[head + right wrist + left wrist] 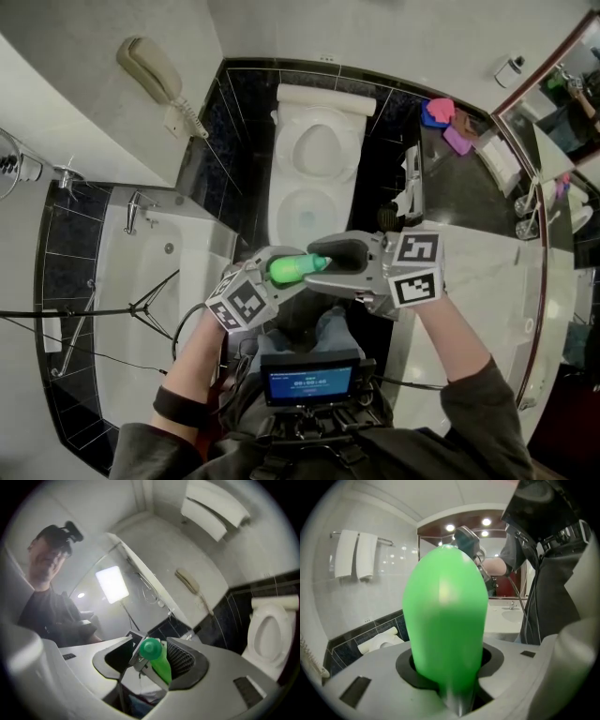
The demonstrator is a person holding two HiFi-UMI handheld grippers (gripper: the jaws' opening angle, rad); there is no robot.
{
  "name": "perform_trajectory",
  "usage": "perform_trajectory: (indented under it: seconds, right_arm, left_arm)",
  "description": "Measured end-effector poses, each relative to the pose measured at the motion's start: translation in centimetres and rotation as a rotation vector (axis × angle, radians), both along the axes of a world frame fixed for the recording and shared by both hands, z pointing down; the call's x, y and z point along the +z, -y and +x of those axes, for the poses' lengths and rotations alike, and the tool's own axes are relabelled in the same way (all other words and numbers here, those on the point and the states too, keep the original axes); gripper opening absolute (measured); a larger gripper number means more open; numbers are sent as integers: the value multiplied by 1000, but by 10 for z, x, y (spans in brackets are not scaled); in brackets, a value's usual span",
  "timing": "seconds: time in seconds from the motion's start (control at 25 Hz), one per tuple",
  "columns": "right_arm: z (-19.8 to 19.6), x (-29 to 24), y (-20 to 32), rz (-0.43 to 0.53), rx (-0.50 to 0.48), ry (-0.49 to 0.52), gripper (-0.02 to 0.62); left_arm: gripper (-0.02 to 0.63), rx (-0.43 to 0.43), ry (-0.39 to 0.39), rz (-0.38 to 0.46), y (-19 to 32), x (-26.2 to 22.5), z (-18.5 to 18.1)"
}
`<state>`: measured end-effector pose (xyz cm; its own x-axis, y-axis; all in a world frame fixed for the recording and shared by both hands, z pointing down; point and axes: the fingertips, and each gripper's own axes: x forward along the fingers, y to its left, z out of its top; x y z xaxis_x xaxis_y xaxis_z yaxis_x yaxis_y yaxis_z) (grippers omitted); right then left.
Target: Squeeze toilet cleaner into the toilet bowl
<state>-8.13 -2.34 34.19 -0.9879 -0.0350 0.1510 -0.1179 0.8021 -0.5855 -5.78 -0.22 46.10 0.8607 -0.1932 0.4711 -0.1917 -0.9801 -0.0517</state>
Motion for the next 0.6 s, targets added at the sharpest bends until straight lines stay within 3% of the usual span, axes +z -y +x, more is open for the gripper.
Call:
perform_trajectory:
  seconds: [0.16, 0.28, 0.48, 0.6]
  right_arm:
    - [9, -43, -4, 324, 42, 238, 252]
    - [13, -57, -11, 455, 52, 324, 252]
    - [4, -63, -25, 486, -17, 346, 236]
    - [4, -63, -22, 494, -4, 350, 181]
  left_arm:
    - [179, 75, -107, -57, -6, -28, 7]
    - [178, 153, -162, -92, -16, -42, 11]
    - [178, 262, -187, -115, -28, -56, 17]
    - [178, 292, -184, -128, -30, -57, 18]
